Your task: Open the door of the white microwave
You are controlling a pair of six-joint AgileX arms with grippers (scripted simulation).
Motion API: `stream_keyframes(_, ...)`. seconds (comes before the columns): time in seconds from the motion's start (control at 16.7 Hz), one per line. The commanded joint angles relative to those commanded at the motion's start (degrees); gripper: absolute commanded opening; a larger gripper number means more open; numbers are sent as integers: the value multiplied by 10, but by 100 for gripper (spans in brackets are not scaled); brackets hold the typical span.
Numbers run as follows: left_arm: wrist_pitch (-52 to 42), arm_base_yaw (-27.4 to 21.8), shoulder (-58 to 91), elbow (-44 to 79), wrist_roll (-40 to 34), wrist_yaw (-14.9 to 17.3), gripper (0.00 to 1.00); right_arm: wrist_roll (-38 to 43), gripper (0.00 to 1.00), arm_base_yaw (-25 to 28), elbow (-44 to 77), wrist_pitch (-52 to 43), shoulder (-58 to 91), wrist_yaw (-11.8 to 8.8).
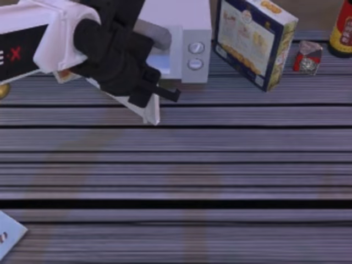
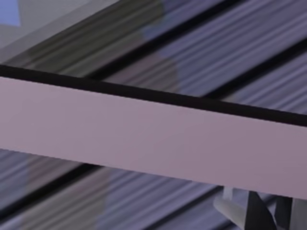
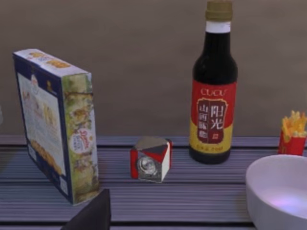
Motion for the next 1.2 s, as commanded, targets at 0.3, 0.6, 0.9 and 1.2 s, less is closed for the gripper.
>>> stream_keyframes(0.3, 0, 18, -20, -22, 47, 24, 0, 0, 100, 0, 0, 0, 0, 0)
stream_keyframes(0.6, 1, 34, -39, -42, 91, 48, 0, 0, 100, 0, 0, 0, 0, 0)
stream_keyframes(0.9, 1, 34, -39, -42, 91, 48, 0, 0, 100, 0, 0, 0, 0, 0)
stream_keyframes(1.2, 1, 34, -39, -42, 91, 48, 0, 0, 100, 0, 0, 0, 0, 0)
